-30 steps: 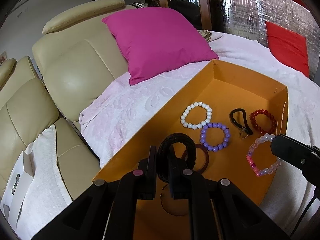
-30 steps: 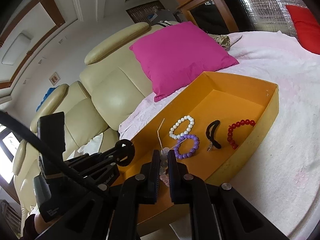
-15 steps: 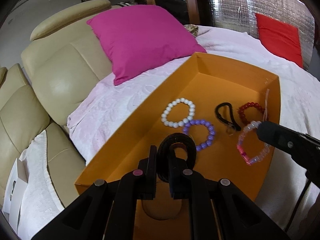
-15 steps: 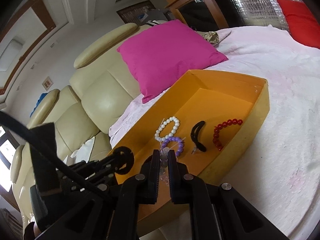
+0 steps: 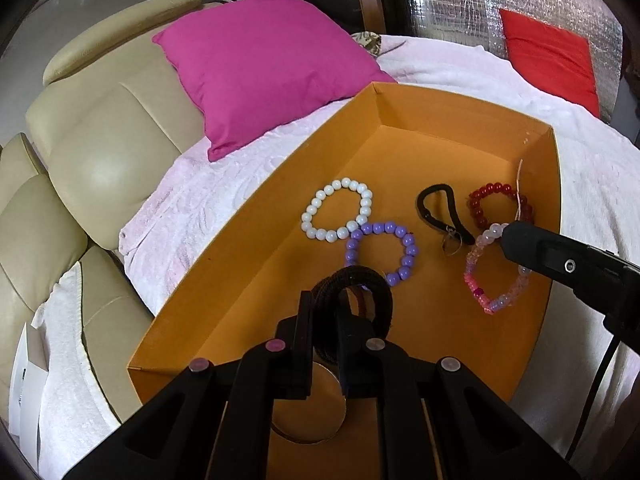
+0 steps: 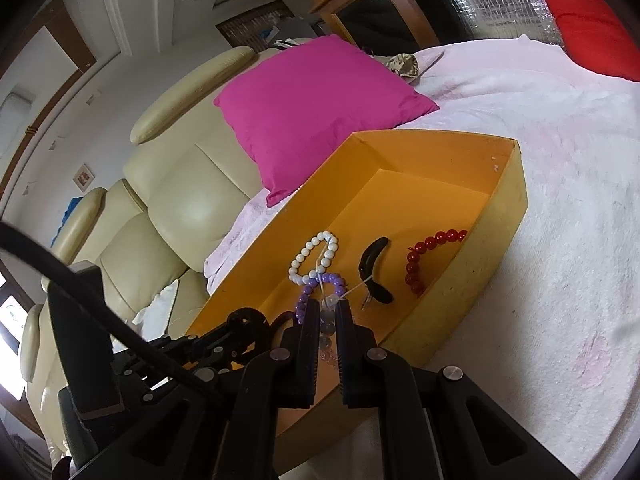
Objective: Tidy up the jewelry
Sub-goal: 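Lower the black disc and pink bracelet into the box and open both tools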
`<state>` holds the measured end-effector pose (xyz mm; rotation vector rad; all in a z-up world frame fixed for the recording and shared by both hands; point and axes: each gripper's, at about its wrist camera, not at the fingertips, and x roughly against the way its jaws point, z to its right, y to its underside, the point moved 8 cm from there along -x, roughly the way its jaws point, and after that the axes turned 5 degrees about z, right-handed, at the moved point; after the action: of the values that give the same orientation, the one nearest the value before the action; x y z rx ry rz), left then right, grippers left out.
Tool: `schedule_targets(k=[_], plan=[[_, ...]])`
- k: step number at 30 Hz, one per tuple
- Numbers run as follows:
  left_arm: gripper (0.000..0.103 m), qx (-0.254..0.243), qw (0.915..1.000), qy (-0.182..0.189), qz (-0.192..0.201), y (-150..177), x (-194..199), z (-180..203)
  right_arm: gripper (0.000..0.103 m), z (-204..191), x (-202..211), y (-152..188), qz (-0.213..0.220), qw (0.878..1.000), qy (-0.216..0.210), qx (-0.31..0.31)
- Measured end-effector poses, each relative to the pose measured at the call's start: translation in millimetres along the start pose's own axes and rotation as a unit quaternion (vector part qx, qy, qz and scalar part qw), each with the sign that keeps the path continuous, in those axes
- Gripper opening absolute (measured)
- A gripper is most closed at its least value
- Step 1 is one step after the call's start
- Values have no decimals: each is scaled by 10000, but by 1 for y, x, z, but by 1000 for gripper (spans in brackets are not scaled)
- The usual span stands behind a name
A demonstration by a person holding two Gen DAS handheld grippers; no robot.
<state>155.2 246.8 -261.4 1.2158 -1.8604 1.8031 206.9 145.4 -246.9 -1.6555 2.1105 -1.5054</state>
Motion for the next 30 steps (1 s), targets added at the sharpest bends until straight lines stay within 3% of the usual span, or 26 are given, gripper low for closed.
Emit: schedule_targets(k=[30], plan=[[11,-103,9995,55,-294,15,-13,6,9,4,-5,2,-60,9999,61,-129]])
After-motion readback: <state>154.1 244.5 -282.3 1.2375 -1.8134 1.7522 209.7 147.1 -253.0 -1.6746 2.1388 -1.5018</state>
